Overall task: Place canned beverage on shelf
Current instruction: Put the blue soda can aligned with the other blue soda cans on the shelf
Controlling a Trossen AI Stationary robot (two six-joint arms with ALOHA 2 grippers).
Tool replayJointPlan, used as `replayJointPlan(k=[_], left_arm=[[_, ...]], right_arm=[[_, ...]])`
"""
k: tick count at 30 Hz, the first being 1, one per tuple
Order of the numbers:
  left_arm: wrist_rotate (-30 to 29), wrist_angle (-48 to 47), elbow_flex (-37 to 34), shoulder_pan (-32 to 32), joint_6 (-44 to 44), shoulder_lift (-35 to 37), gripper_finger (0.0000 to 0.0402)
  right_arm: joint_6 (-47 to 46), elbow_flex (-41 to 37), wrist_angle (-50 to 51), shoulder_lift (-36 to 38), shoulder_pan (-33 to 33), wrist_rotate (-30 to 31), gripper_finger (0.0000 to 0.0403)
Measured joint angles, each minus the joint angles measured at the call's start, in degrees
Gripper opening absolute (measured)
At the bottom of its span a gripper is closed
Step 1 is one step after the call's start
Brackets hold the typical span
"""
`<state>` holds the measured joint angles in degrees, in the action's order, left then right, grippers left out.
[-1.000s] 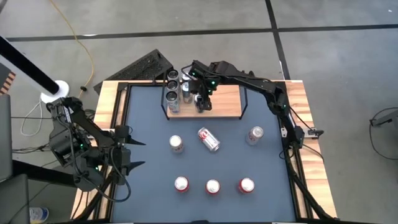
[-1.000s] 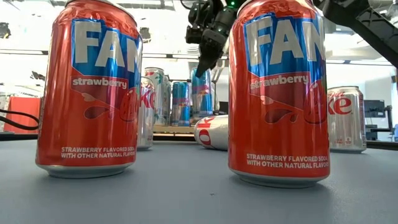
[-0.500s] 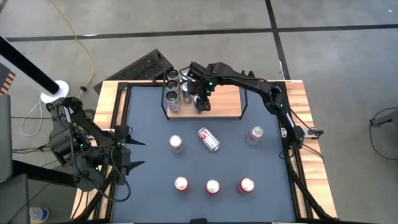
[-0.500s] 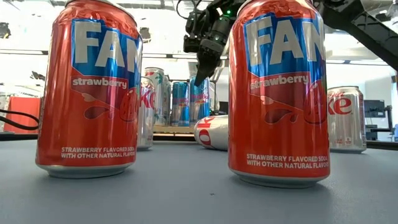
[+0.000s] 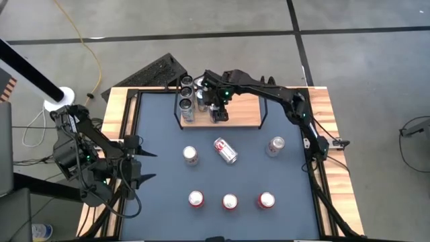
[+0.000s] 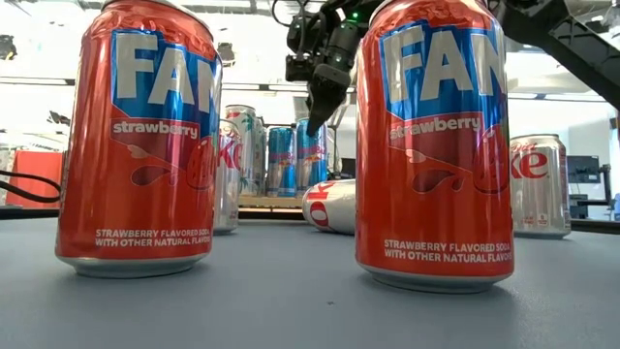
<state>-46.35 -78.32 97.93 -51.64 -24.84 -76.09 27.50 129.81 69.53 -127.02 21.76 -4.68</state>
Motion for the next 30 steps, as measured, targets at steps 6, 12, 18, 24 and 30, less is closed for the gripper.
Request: replayJointPlan(k=[6,12,18,24,30], left_arm=[[-0.5,-0.6,0.0,0.0,-0.3,0.0,0.0275],[-0.5,-0.6,0.0,0.0,-0.4,0.0,0.0275],[-0.4,-0.7,0.0,0.0,-0.9,0.0,0.0275],[1.2,-0.8,0.0,0.0,-1.9,0.0,0.0275],[2.2,-0.8,0.0,0.0,-1.7,0.0,0.0275]], right_arm=[[0.5,4.4,2.5,0.1,0.0,1.6,0.0328],[0.4,4.2,2.1,4.9,0.3,1.7,0.0327],[-4.8,4.2,7.0,12.2,2.2,1.5,0.0315],[-12.2,-1.3,9.9,22.0,2.0,1.6,0.0236],[-17.4,-28.3,-9.8,37.6,-1.4,7.1,0.0066]])
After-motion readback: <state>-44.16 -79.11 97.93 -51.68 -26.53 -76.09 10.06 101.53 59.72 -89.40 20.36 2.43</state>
